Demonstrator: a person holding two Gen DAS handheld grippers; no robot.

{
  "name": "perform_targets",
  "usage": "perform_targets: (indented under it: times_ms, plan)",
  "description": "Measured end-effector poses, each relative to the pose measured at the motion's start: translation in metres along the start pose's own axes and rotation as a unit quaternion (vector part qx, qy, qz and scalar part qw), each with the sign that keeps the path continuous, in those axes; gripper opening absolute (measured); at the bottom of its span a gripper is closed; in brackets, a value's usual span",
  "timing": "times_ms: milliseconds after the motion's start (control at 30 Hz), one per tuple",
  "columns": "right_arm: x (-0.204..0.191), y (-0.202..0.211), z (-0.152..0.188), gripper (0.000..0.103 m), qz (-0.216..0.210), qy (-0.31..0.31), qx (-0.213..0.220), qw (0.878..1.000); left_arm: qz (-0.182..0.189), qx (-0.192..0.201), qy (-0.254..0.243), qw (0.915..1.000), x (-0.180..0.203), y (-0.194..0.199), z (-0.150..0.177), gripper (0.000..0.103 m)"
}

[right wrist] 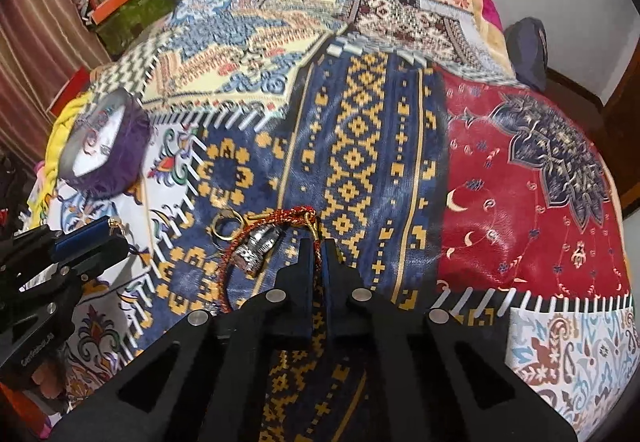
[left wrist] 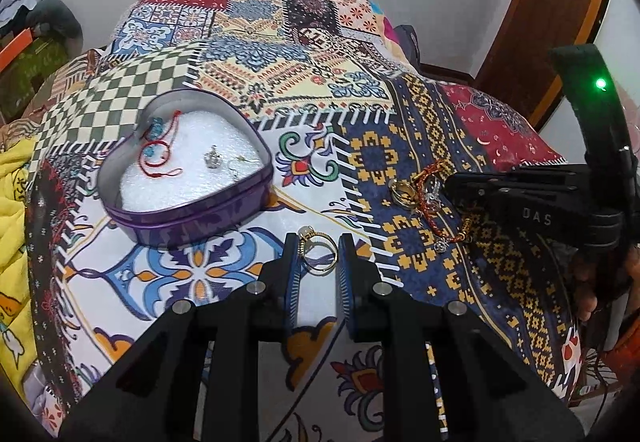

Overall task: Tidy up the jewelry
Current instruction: 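Grasp the gold ring with the left gripper while the right grasps the orange beaded bracelet, then carry the ring and bracelet into the heart tin and open both grippers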

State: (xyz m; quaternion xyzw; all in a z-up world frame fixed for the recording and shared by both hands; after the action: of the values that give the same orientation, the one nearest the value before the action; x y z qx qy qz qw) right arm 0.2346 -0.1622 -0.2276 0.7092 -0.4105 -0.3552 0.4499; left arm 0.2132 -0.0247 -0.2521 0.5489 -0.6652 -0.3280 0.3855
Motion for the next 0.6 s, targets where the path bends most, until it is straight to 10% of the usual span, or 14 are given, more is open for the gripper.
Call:
perform_targets:
  times_ms: [600]
  plan:
    - [-0.048,0.082,-0.005,0.003,-0.027,0.036,0.101,0.994,-0.018,0.051,0.014,0.9984,-0.017,0.059,-0.008,0.018]
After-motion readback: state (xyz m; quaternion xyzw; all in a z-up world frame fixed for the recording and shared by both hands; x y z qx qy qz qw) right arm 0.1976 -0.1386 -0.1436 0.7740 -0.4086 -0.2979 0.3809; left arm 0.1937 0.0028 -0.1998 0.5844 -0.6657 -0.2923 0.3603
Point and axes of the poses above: each gripper's, at about its wrist camera, not at the fingertips, and y roughly against the way its jaws point, x to its right, z to its underside, the point moved 4 cm from there along -y, roughly the way its jaws point, and after that the axes turned 8 degrees about -x, right-handed, at the moved point
